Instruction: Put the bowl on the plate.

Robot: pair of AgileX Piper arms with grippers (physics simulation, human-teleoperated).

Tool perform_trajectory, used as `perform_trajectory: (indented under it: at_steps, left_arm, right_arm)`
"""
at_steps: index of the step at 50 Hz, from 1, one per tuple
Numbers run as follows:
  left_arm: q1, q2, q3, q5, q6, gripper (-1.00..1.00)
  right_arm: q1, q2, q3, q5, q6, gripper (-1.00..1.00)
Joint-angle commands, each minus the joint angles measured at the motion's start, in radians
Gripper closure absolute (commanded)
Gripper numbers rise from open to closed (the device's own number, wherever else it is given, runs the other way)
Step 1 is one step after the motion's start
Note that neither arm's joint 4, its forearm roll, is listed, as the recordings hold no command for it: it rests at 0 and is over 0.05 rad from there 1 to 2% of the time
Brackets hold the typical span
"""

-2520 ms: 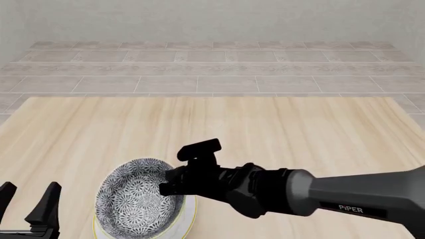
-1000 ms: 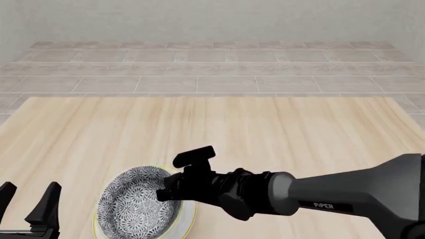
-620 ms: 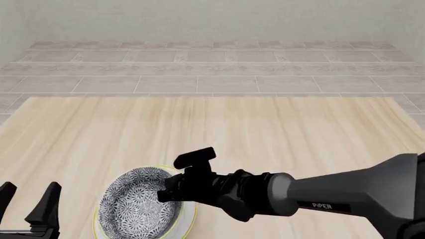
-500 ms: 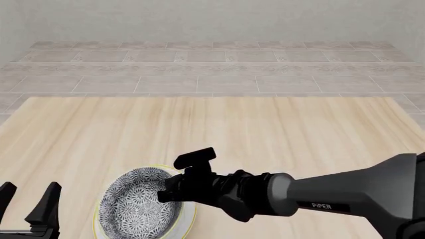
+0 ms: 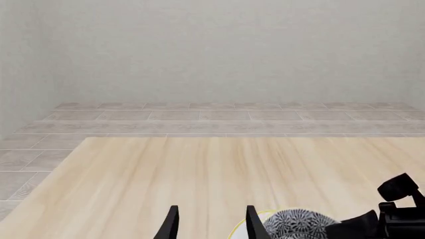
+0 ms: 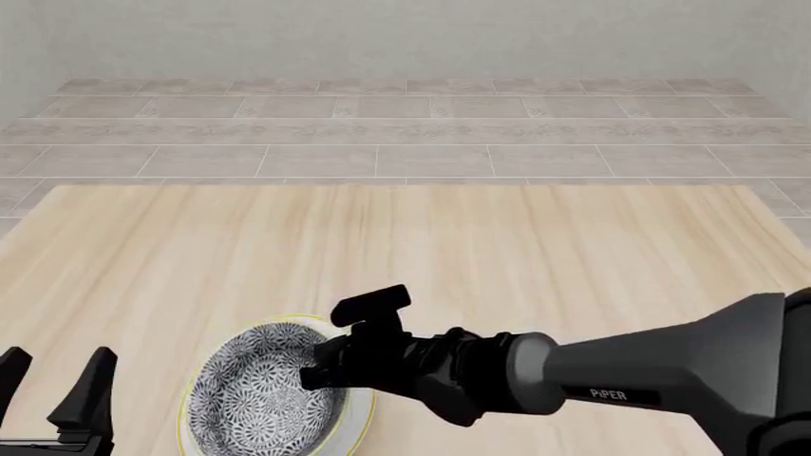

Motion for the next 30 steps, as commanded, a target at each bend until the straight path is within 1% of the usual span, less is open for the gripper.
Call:
perform_trajectory:
  at_steps: [1,30]
  left_arm:
    - [0.0,0.0,0.0,0.0,0.0,-1.0]
    - [0.0,0.0,0.0,0.0,0.0,-1.0]
  right_arm:
    - [0.002,0.004,-0.002,-0.008,0.009,1.0]
    - [-0.01,0.01,-0.006,-0.007,0.004,1.0]
